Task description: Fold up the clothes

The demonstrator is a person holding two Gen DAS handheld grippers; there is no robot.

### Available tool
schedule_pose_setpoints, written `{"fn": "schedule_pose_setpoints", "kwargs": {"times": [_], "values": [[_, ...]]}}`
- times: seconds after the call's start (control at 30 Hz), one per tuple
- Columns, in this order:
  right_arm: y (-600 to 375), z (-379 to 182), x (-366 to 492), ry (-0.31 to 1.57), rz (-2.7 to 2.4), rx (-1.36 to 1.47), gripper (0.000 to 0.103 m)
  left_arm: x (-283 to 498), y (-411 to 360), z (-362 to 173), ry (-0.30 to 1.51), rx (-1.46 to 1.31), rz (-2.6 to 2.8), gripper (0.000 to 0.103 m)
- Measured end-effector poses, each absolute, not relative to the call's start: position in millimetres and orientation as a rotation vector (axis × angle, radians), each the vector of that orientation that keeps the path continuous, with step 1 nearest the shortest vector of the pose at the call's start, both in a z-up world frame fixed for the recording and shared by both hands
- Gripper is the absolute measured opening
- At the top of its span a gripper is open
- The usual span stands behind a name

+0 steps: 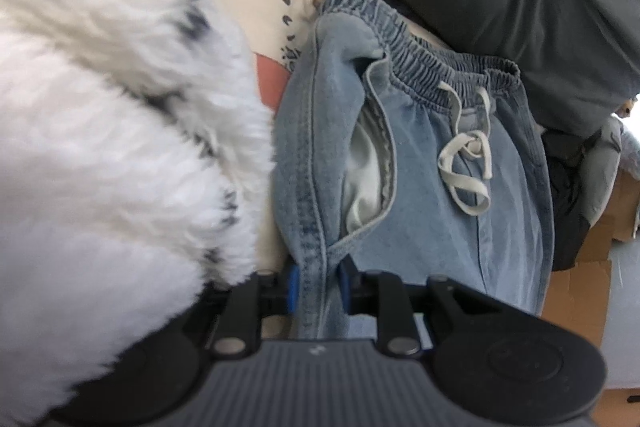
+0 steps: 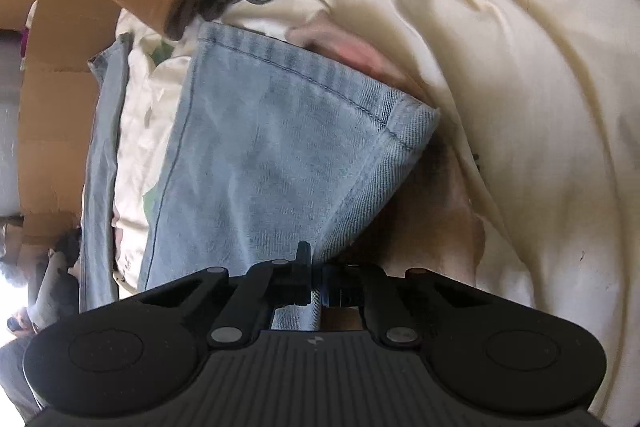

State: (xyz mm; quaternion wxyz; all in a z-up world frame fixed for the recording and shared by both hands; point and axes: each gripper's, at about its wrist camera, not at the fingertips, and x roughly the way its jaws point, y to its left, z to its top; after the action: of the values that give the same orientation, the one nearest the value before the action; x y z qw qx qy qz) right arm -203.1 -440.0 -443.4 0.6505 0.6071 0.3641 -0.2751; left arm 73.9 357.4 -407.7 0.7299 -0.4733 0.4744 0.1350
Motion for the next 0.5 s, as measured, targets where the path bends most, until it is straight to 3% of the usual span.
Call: {"fn": "schedule_pose_setpoints", "kwargs": {"times": [0.5], "values": [[-451,-361,-167,0.713,-0.478,1.263,0.002,90,358,-343,1.025,-0.973,0.167,0.015]]}}
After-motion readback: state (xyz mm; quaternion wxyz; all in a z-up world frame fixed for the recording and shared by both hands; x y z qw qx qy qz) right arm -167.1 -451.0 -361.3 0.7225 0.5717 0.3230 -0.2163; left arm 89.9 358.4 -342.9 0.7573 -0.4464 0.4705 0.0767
